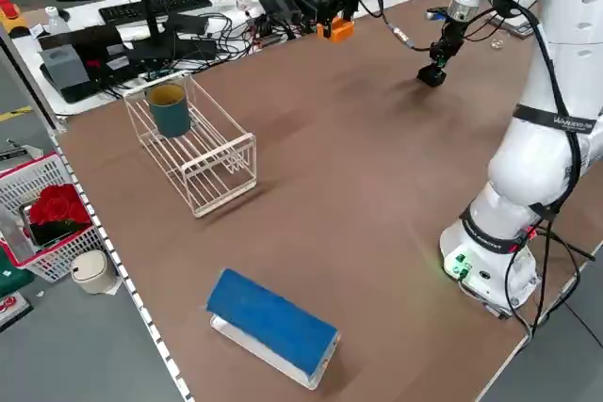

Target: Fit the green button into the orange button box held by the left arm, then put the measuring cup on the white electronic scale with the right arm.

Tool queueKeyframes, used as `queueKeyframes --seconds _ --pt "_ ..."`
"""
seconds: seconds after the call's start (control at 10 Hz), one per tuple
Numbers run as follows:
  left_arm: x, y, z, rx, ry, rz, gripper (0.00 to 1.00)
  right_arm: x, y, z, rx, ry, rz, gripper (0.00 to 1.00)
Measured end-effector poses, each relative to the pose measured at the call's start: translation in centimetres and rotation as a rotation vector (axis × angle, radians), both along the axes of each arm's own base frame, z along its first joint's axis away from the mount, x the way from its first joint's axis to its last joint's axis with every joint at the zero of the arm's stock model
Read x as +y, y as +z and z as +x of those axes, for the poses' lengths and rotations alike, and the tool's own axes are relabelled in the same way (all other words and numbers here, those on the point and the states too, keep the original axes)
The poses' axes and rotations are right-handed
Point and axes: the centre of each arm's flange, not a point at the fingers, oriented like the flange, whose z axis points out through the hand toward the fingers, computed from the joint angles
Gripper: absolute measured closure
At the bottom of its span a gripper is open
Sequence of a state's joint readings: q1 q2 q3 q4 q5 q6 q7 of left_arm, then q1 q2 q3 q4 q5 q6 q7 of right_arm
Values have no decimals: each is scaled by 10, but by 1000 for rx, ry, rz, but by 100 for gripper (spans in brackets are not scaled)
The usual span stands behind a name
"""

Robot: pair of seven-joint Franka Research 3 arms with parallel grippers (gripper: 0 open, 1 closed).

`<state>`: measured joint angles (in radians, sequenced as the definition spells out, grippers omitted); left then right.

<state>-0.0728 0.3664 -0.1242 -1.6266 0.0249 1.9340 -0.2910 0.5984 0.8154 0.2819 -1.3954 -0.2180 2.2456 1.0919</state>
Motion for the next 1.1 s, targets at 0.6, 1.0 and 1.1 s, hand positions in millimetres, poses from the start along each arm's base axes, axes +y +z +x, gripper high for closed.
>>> queueKeyframes --seconds 0.6,1.0,1.1 --pt "-13 10 5 -15 6 -48 13 -5 16 15 -25 -20 9 8" --pt "-61 14 -3 -14 -40 -80 13 -67 111 58 -69 -98 -27 0" --pt "-77 13 -8 -11 -37 -79 13 -97 143 70 -97 -99 -28 0"
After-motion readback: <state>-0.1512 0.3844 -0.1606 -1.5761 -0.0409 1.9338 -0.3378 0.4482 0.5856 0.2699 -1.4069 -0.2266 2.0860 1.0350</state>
